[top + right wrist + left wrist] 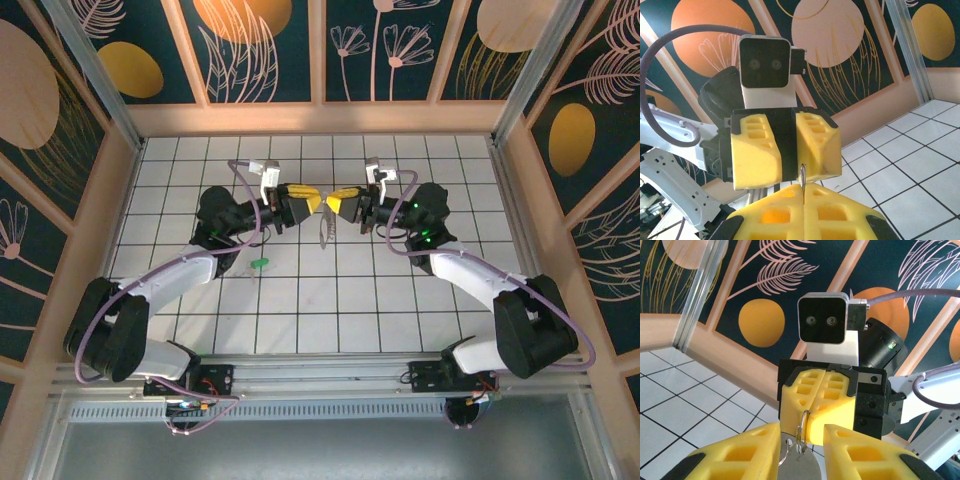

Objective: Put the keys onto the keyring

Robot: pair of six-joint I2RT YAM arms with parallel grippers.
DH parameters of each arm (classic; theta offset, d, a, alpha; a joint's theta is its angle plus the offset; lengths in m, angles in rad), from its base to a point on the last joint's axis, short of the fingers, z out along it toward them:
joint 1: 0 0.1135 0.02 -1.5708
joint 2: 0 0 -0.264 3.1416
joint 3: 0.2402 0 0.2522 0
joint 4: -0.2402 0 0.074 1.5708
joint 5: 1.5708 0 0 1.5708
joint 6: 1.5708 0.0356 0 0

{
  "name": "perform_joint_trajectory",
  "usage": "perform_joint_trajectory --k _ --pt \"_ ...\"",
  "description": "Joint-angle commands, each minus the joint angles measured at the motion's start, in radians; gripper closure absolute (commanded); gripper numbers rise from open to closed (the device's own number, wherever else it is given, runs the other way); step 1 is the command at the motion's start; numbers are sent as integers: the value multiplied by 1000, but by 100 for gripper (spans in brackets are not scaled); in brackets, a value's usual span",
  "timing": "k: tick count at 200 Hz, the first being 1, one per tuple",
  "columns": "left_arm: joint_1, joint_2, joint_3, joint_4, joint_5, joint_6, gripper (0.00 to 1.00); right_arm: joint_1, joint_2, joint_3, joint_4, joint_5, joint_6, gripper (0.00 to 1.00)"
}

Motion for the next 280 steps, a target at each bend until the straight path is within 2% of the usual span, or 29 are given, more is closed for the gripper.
perform_joint_trajectory --k 1,100,138,169,188,224,280 --pt "-12 11 35 51 30 -9 72 12 4 40 43 -14 -13 100" --pt "-30 16 44 54 31 1 83 12 -10 27 23 -4 -30 100" --pt "-32 16 39 54 28 5 90 12 -13 25 15 -2 -38 100" --pt "-33 16 42 35 20 19 100 10 -16 22 4 -2 -42 100" --pt "-33 12 43 5 9 44 100 3 -28 21 -33 10 -56 100" --pt "-33 -2 63 -121 -6 157 100 -47 -86 -12 -108 30 -81 66" --pt "-33 9 153 -375 41 353 100 -94 -168 -68 -338 67 -214 47"
